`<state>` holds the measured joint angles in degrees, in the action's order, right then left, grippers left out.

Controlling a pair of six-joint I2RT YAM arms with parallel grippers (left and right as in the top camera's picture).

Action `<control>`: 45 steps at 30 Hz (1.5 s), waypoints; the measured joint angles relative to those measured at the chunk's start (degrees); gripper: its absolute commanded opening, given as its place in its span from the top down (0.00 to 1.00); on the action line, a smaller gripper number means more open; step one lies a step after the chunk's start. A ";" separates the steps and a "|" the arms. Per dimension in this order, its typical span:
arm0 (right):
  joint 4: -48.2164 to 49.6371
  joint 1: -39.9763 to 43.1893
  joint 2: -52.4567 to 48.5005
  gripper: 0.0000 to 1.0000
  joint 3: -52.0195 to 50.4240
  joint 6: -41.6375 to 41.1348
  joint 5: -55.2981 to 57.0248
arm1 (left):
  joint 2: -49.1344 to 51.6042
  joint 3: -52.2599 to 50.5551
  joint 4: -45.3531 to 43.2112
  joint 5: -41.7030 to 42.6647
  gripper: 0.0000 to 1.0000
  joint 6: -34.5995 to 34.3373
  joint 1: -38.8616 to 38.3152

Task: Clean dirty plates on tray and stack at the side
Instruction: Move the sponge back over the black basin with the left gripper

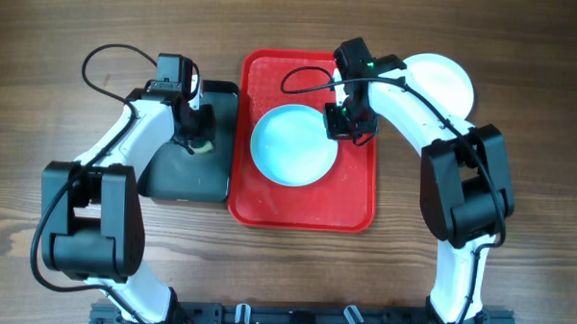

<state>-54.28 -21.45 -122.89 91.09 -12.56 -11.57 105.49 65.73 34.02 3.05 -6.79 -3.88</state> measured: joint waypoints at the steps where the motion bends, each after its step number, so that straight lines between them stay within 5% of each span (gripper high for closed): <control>1: 0.02 0.00 0.00 0.94 0.00 0.00 0.00 | 0.00 0.00 0.00 -0.22 0.24 0.42 0.00; 3: 0.20 0.00 0.00 0.85 0.00 -0.02 0.00 | 0.00 0.00 0.00 -0.22 0.00 0.24 0.04; 22: 3.17 0.00 0.42 0.69 -3.63 -0.22 -0.20 | 0.00 0.00 0.00 -0.24 0.00 0.31 0.15; 26: 3.74 -0.07 0.72 0.73 -4.11 -0.31 -0.39 | 0.00 0.00 0.02 -0.22 0.00 0.31 0.15; 29: 4.28 -0.07 0.79 0.51 -4.35 -0.26 -0.61 | 0.00 0.00 0.02 -0.24 0.00 0.31 0.15; 31: 4.63 -0.13 0.98 0.01 -4.35 -0.42 -1.05 | 0.00 0.00 0.02 -0.24 0.00 0.31 0.15; 36: 4.87 -0.26 1.88 0.00 -4.35 -0.61 -1.44 | 0.00 0.00 0.00 -0.24 0.00 0.31 0.15; 41: 4.90 -0.26 1.90 0.39 -4.48 -0.81 -1.22 | 0.00 0.00 0.00 -0.22 0.00 0.31 0.15; 45: 5.38 -0.26 1.90 0.42 -5.27 -1.07 -1.20 | 0.00 0.00 0.00 -0.22 0.00 0.31 0.15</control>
<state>-48.90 -21.71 -120.99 85.82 -13.63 -12.78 105.49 65.73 34.02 2.83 -6.48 -3.73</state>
